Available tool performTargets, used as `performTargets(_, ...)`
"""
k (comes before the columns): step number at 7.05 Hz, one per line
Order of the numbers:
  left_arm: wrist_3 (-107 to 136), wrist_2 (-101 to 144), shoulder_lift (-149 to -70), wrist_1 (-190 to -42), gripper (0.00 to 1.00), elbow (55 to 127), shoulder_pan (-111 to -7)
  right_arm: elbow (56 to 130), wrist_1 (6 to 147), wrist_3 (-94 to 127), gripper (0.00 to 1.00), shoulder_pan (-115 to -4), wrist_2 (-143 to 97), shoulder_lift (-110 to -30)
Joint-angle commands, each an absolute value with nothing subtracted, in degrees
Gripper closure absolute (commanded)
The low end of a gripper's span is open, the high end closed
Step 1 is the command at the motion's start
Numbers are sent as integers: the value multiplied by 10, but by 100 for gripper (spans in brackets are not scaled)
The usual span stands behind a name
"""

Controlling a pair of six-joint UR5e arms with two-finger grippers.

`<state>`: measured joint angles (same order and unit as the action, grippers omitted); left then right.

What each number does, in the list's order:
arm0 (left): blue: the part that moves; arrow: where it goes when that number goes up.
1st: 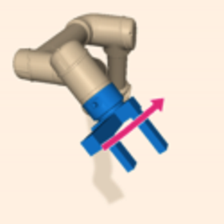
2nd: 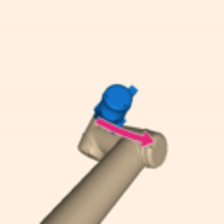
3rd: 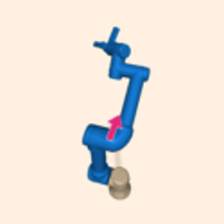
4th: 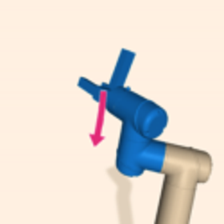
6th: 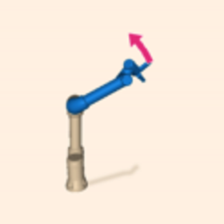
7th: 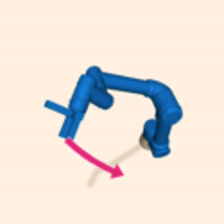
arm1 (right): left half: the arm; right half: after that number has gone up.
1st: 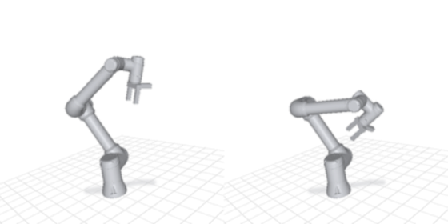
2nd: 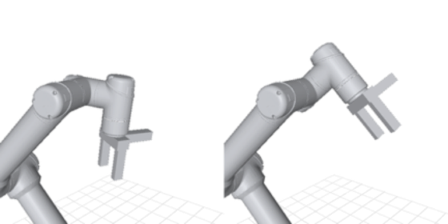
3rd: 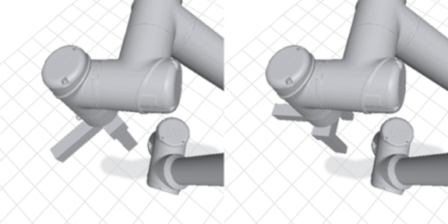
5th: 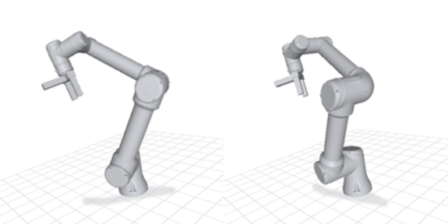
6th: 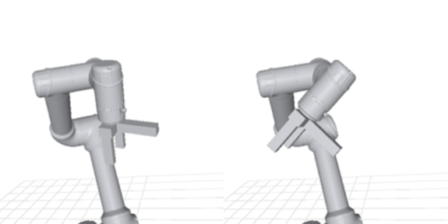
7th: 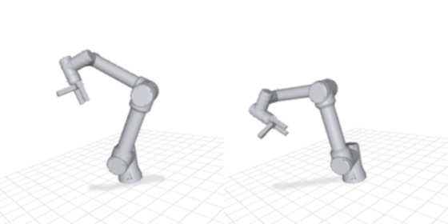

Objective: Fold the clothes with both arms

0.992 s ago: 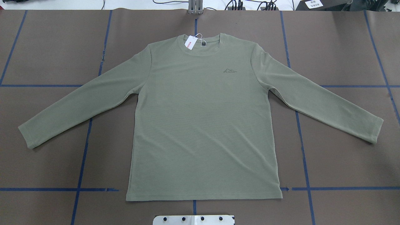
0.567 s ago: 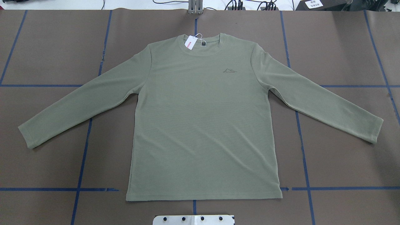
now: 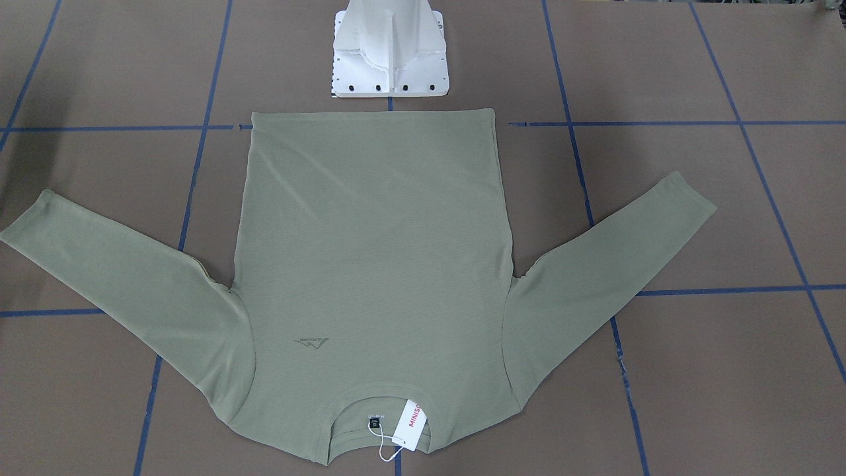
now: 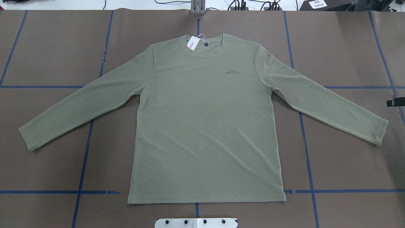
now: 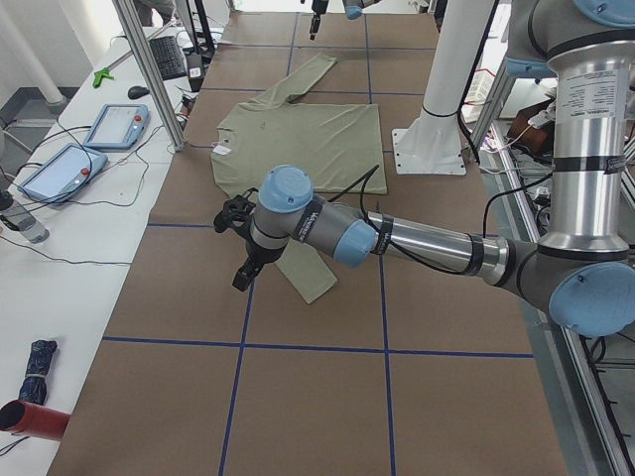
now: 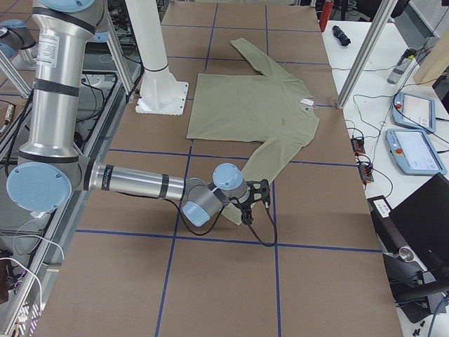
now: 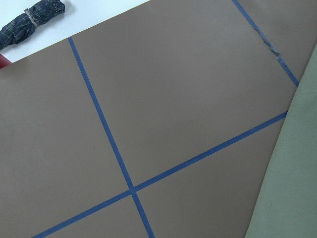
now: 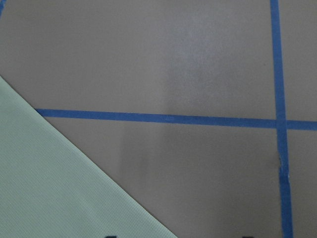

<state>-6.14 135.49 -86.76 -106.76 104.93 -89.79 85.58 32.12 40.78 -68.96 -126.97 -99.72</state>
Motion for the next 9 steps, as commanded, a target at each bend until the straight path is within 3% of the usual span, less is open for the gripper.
performTargets(1,-62,1355,-865,-1070,0,1050,-898,823,279,439,28,-647,-1250,-997)
performTargets(9,-66,1356,-862,-1070,0,1049,-898,794,279,437,34,-618,-1223,-997)
